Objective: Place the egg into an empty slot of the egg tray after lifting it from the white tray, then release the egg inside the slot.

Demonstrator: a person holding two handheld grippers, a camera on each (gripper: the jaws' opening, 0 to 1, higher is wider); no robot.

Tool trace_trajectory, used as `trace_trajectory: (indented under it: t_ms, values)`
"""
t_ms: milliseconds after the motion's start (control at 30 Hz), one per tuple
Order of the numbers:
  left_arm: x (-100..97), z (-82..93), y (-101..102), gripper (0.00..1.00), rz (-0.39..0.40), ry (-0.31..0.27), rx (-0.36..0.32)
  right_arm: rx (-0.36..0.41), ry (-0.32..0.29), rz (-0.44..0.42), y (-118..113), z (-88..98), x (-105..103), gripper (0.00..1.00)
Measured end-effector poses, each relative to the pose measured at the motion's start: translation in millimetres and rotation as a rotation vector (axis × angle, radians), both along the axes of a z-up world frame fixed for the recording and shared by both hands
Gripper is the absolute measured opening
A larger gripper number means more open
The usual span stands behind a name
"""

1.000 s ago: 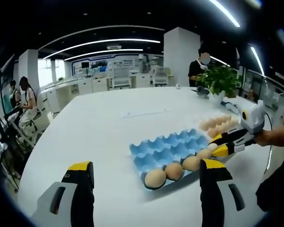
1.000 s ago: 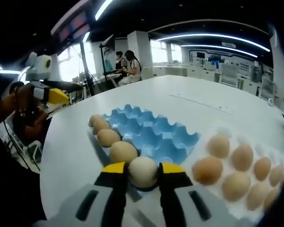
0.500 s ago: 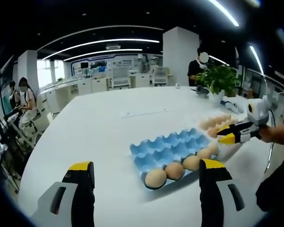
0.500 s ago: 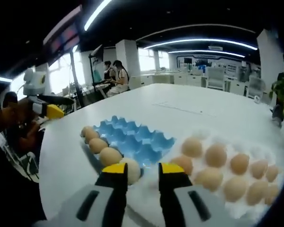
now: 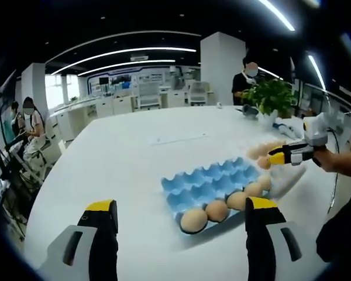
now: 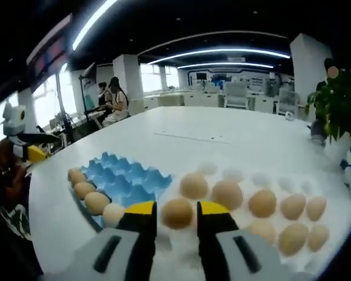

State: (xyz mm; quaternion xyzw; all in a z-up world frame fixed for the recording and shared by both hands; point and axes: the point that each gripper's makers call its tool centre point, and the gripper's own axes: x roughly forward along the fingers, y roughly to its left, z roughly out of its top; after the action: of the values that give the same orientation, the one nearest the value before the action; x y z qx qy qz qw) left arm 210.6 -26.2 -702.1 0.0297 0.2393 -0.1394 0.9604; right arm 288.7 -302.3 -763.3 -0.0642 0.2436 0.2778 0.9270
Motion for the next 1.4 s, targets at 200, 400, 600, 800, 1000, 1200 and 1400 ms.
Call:
trace_trajectory:
  t_ms: [200, 400, 600, 800, 1000, 1200, 1400]
  values:
    - [-0.9, 0.0, 1.6, 0.91, 0.004, 0.001, -0.002, -0.010, 0.059, -0.008, 7.3, -8.6, 4.0, 0.25]
    - [-0.6, -1.4, 2.2, 0.91, 0.003, 0.007, 0.000, -0.147, 0.107, 0.050, 1.5, -14.0, 2.3, 0.23]
    - [2.0, 0.0, 0.6, 0.90, -0.006, 0.004, 0.000, -0.266, 0.092, 0.164, 7.0, -19.8, 3.5, 0.24]
    - [3.5, 1.3, 2.4, 0.89, -0.006, 0.003, 0.003, -0.263, 0.126, 0.229, 8.0, -21.7, 5.8, 0.25]
    - [3.0, -0.8, 2.5, 0.89, -0.008, 0.012, -0.001, -0.230, 0.154, 0.270, 8.4, -23.6, 7.9, 0.25]
    - [3.7, -1.7, 2.3, 0.88, -0.005, 0.013, 0.000, -0.115, 0.146, 0.196, 10.1, -15.4, 7.8, 0.23]
    - [5.0, -0.9, 7.5, 0.88, 0.011, 0.011, 0.002, 0.002, 0.120, 0.141, 2.2, -1.4, 7.8, 0.23]
